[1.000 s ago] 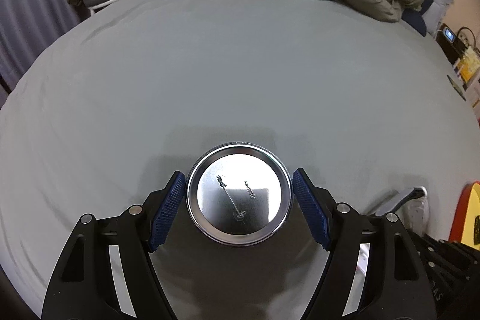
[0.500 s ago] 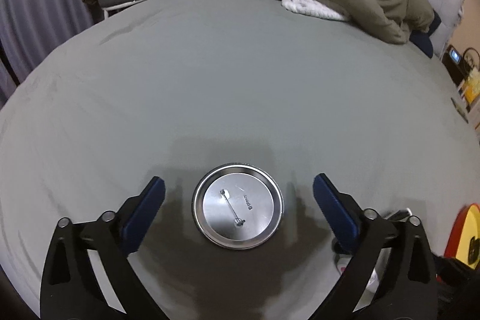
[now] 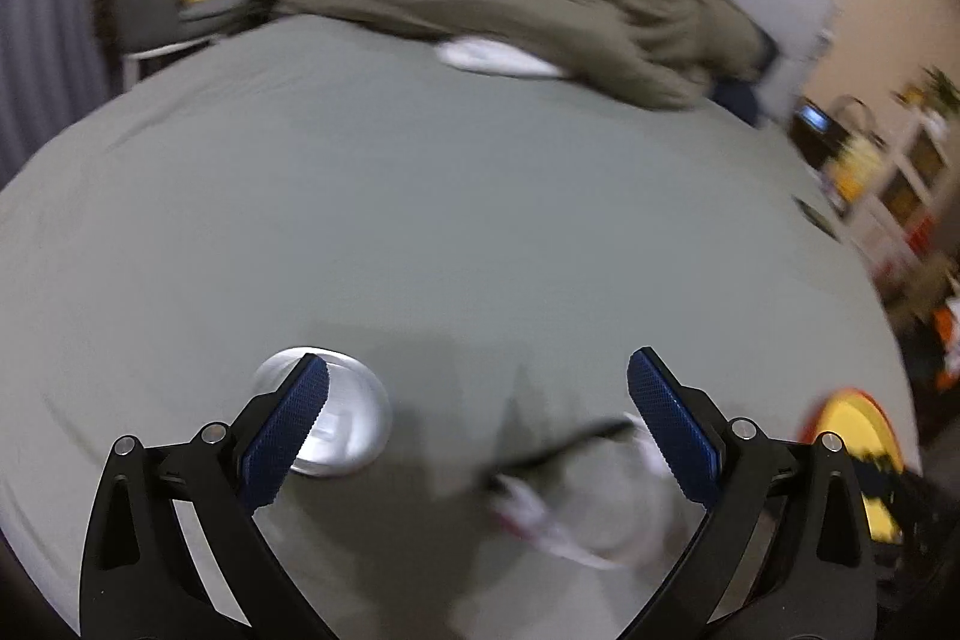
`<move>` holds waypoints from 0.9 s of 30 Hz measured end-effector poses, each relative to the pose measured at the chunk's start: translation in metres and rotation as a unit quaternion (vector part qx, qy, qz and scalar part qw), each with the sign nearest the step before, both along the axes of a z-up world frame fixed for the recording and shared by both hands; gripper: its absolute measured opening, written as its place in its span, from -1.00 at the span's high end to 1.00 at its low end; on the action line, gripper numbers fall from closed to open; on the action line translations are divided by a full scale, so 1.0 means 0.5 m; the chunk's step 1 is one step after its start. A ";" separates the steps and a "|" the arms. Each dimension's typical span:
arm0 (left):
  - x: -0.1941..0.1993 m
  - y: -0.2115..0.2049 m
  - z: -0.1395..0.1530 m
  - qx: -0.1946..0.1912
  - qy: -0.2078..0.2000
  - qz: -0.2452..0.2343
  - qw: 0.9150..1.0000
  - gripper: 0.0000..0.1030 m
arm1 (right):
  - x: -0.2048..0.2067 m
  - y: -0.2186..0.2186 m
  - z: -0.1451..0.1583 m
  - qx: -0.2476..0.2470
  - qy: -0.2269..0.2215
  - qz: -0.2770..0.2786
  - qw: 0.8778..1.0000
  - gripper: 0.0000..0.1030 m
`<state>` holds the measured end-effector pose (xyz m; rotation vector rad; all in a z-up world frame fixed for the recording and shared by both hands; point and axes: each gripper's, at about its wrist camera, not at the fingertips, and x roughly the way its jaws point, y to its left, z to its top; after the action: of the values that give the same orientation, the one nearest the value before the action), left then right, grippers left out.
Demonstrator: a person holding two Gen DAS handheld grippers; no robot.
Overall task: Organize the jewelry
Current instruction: 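Open the left tool to drop the badge while the right tool releases the band, then move both open tools back over the tray toward the black watch band and pink card tag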
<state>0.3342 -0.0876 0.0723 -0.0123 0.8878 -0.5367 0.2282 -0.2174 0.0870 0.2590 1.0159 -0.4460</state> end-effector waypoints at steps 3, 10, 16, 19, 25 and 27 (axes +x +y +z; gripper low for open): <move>-0.038 -0.055 0.003 -0.011 0.016 -0.061 0.998 -0.89 | -0.054 -0.061 0.022 -0.020 0.009 -0.037 0.999 -0.37; -0.174 -0.210 0.005 -0.034 0.044 -0.220 0.974 -0.89 | -0.181 -0.215 0.054 -0.021 0.020 -0.138 0.990 -0.37; -0.297 -0.312 -0.013 -0.030 0.058 -0.320 0.945 -0.89 | -0.258 -0.352 0.030 0.045 0.023 -0.217 0.975 -0.37; -0.336 -0.342 -0.025 -0.025 0.063 -0.345 0.936 -0.89 | -0.295 -0.398 0.013 0.060 0.034 -0.256 0.964 -0.37; -0.379 -0.384 -0.065 0.023 0.050 -0.366 0.929 -0.89 | -0.324 -0.454 -0.028 0.071 0.056 -0.300 0.950 -0.37; -0.388 -0.392 -0.073 0.032 0.049 -0.367 0.928 -0.89 | -0.333 -0.473 -0.037 0.074 0.060 -0.306 0.947 -0.37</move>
<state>0.1403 -0.2838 0.0359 0.3706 0.9978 -1.2138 0.0617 -0.4538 0.0686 0.6972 1.0814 -0.9587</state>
